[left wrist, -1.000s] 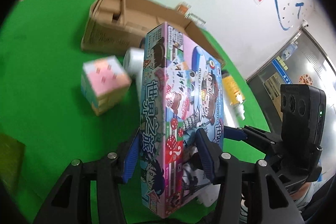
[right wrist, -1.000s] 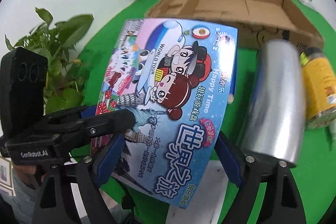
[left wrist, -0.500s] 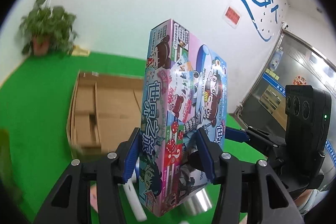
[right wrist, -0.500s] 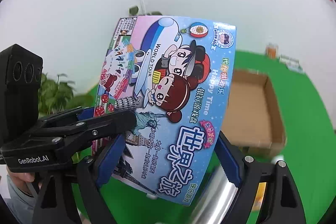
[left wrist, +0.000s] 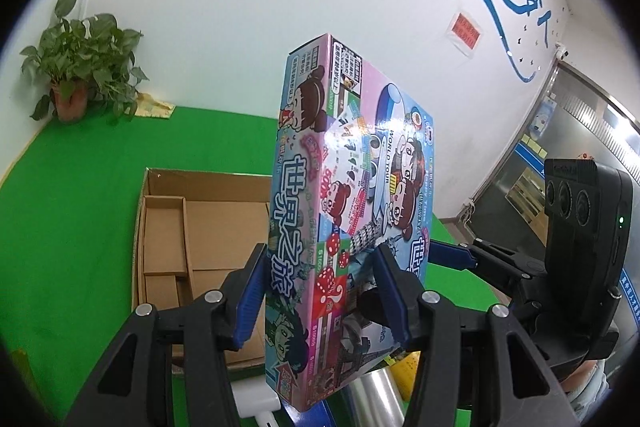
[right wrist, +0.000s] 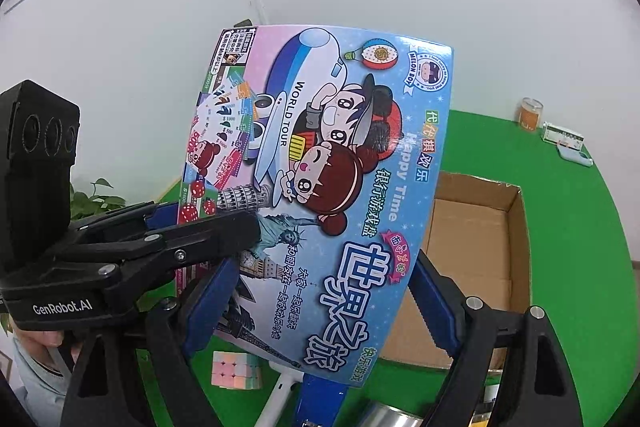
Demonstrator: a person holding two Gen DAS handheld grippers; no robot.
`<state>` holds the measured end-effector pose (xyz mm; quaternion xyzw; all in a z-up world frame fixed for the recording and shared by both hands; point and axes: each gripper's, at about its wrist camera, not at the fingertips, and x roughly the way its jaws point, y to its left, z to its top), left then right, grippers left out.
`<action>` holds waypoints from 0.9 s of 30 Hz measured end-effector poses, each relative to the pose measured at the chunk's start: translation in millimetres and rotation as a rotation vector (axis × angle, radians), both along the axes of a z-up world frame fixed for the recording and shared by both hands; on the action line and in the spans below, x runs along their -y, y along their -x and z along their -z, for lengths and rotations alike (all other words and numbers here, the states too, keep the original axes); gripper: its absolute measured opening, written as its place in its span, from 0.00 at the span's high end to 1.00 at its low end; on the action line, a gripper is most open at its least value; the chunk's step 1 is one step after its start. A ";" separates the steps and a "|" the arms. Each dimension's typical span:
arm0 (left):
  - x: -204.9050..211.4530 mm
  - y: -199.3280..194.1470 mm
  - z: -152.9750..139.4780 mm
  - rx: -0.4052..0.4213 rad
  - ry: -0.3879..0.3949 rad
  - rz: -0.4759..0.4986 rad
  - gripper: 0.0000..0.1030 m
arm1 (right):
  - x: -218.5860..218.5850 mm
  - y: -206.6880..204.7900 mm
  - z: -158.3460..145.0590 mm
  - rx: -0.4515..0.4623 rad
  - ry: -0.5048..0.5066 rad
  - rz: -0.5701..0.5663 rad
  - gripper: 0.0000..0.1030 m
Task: Organize rigid objects
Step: 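Lift the game box and lower it into the large cardboard box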
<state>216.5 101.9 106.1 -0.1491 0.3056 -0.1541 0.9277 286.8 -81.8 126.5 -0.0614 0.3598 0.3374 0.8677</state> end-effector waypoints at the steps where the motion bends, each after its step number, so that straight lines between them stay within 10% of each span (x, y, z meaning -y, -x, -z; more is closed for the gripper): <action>1: -0.9 -4.3 3.3 -0.010 0.004 -0.001 0.50 | -2.0 -6.2 3.9 -0.015 0.005 -0.001 0.19; 27: -17.3 -97.7 157.0 -0.407 -0.080 -0.083 0.50 | -65.6 -127.5 197.4 -0.471 0.100 -0.081 0.21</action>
